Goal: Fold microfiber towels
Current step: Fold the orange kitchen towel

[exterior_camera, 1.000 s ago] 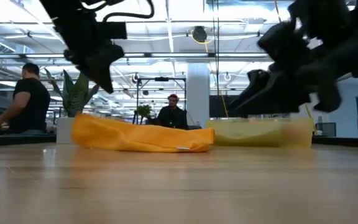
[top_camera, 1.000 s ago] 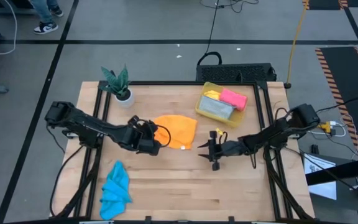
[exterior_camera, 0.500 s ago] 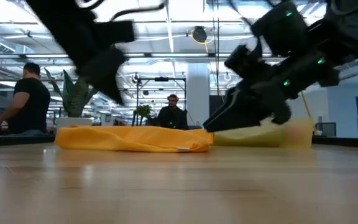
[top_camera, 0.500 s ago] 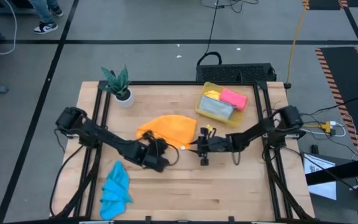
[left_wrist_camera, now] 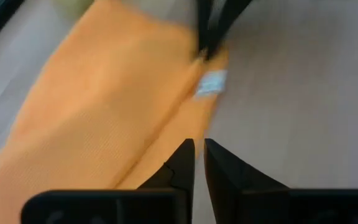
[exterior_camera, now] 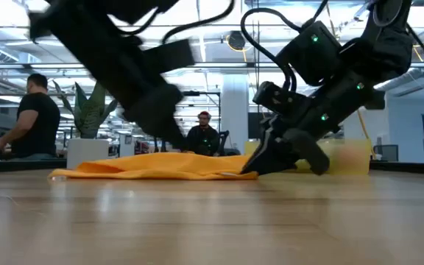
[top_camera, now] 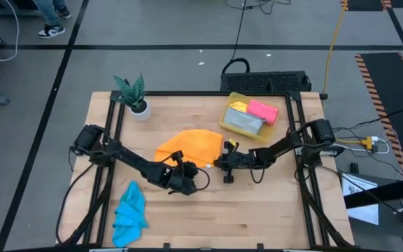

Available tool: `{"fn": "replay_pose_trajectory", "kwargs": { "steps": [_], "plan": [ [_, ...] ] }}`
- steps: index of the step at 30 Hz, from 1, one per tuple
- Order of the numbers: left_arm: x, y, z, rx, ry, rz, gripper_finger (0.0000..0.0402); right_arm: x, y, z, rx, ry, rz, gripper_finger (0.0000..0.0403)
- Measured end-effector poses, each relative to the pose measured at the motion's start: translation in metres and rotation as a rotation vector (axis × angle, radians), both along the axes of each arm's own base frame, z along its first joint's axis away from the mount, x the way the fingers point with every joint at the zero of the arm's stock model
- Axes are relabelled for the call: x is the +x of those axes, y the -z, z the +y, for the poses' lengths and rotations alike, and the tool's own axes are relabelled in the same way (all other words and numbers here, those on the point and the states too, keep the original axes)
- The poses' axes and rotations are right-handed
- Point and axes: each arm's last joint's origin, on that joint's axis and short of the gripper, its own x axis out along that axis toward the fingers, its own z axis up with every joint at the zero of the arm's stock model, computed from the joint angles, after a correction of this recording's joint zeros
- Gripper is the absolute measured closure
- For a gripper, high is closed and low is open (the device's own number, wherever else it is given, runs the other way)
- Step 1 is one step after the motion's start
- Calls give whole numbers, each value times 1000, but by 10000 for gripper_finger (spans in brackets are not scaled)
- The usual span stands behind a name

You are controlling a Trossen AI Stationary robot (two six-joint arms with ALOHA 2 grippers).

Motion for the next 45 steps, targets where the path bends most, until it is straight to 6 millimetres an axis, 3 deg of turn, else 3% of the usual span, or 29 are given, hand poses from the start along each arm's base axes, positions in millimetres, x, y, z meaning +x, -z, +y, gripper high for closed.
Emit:
{"fn": "replay_pose_trajectory", "kwargs": {
  "steps": [4, 10, 16, 24, 30, 39, 45],
  "plan": [
    [1, -12, -5, -24, -1, -46, 364, -11, -14, 10, 4, -42, 6, 393],
    [-8, -27, -16, 32, 52, -67, 364, -33, -55, 26, 88, -70, -97, 400],
    [-7, -34, -26, 26, 92, -110, 364, -62, -60, 33, 131, -118, -117, 397],
    [-14, -31, -25, 28, 142, -23, 364, -89, -63, 38, 224, -208, -132, 397],
    [-14, -28, -25, 5, 180, -2, 364, -91, -80, 44, 263, -244, -266, 397],
    [11, -50, -27, 41, 407, -233, 364, -85, -69, 47, 257, -263, -265, 397],
    [18, -56, -23, 76, 575, -265, 364, -82, -66, 46, 248, -273, -263, 397]
  ]
}}
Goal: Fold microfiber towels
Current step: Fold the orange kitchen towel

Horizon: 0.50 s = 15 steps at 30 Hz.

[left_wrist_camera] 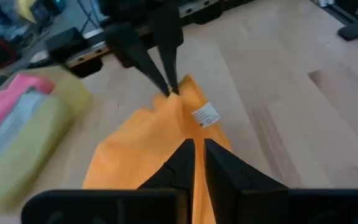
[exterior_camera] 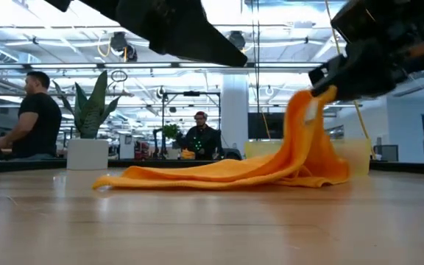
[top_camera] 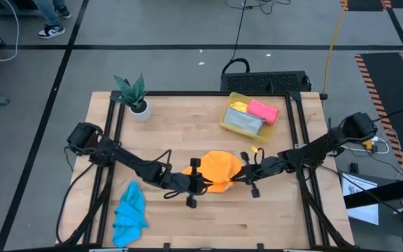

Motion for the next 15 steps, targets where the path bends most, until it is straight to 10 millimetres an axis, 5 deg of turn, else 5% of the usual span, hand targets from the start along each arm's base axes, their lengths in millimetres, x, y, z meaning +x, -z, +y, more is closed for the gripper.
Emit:
{"fn": "replay_pose_trajectory", "kwargs": {
  "steps": [4, 15],
  "plan": [
    [3, -2, 5, 4, 45, -16, 345, 2, -1, 0, 5, 4, -15, 397],
    [12, -6, 23, -35, 44, -56, 187, 3, -3, 0, 9, 3, -37, 397]
  ]
}}
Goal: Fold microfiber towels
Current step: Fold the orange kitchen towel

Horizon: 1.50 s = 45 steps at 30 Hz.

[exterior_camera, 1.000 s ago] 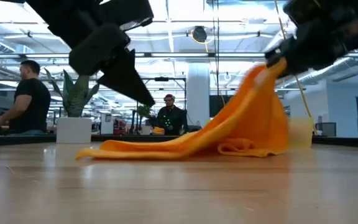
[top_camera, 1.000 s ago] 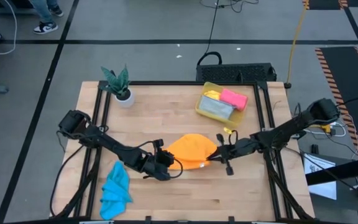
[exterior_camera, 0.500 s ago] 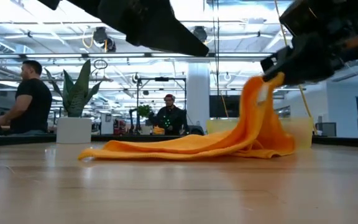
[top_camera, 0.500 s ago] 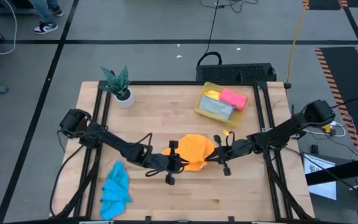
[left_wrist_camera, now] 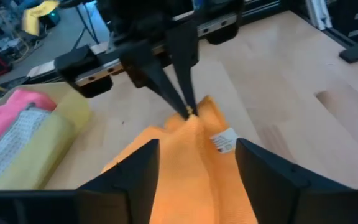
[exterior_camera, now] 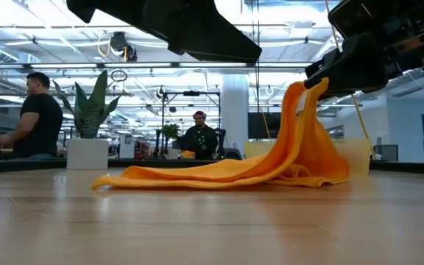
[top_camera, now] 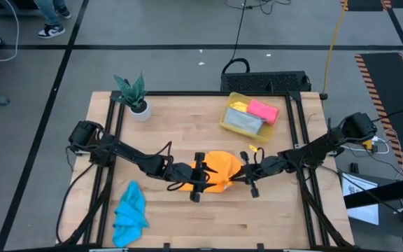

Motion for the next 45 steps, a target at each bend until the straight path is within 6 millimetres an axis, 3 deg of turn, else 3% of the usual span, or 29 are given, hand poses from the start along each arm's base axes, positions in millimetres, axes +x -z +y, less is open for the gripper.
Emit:
{"fn": "replay_pose_trajectory", "kwargs": {
  "steps": [4, 11, 20, 28, 31, 36, 45],
  "plan": [
    [4, 5, 0, 9, -10, -16, 185, 0, 0, 0, -1, 1, -2, 397],
    [16, 33, -4, 108, -90, -62, 233, 0, 0, 0, -7, -1, -6, 397],
    [19, 32, -3, -23, -67, -92, 276, 0, 0, 0, -10, -2, -3, 397],
    [30, 58, -5, 48, -31, -144, 281, 0, 0, 0, -11, 2, -3, 397],
    [31, 66, -2, 87, -119, -155, 282, 0, 0, 0, -12, 1, -3, 397],
    [32, 63, 3, 59, -221, -183, 282, 0, 0, 0, -12, 2, -2, 397],
    [35, 58, 6, -11, -105, -217, 282, 0, 0, 0, -17, -1, -8, 397]
  ]
}}
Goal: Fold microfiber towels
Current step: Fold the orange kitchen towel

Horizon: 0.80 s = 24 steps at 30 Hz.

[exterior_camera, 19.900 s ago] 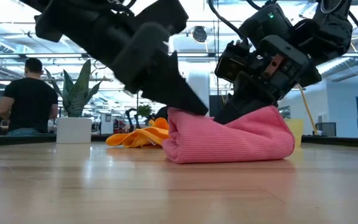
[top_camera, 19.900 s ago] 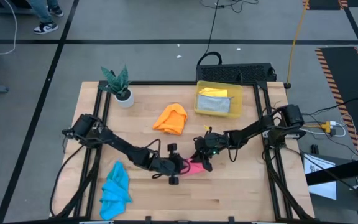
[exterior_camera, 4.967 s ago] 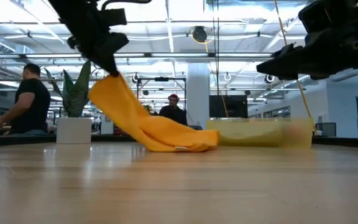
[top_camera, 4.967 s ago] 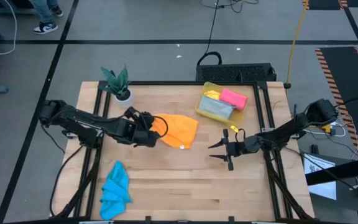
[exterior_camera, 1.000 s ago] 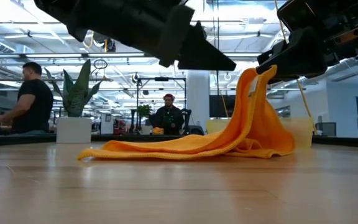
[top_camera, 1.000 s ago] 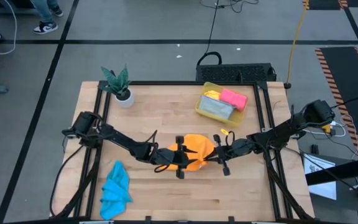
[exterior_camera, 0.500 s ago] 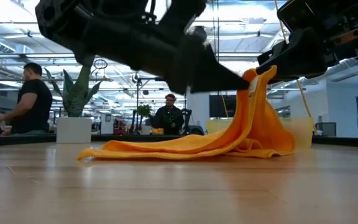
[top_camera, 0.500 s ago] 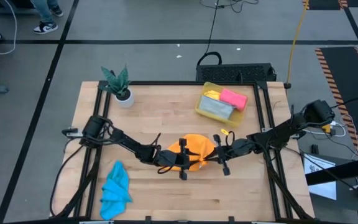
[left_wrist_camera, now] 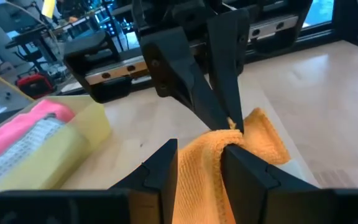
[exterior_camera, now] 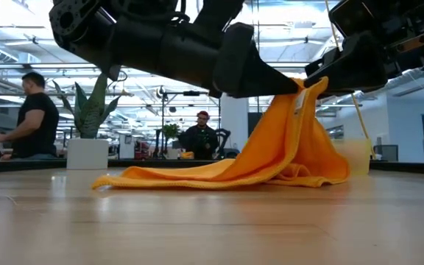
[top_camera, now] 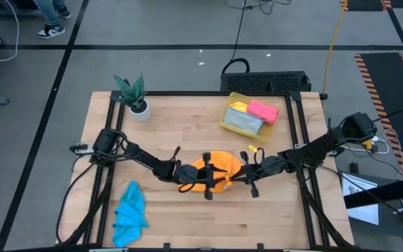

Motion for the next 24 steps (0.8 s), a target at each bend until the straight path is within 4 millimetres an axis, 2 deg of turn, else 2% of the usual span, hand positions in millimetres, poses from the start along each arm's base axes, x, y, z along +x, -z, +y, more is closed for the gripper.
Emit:
{"fn": "replay_pose_trajectory", "kwargs": {
  "steps": [3, 6, 10, 13, 18, 24],
  "plan": [
    [0, 0, 0, 12, 10, 0, 287, 1, -2, 0, 5, -2, -24, 393],
    [0, 0, 0, 19, 19, 1, 313, 1, -3, 0, 7, -2, -32, 378],
    [0, 1, 0, 45, 25, 11, 384, 1, -2, 0, 5, -1, -25, 338],
    [-1, -3, 0, 59, 27, 25, 393, -1, -6, 0, 11, 1, -26, 305],
    [-11, -36, 0, 86, -71, 20, 397, -14, -11, -5, 19, 16, 61, 266],
    [-32, -85, 0, 90, -109, -4, 398, -29, -8, -12, 11, 151, 199, 260]
  ]
}}
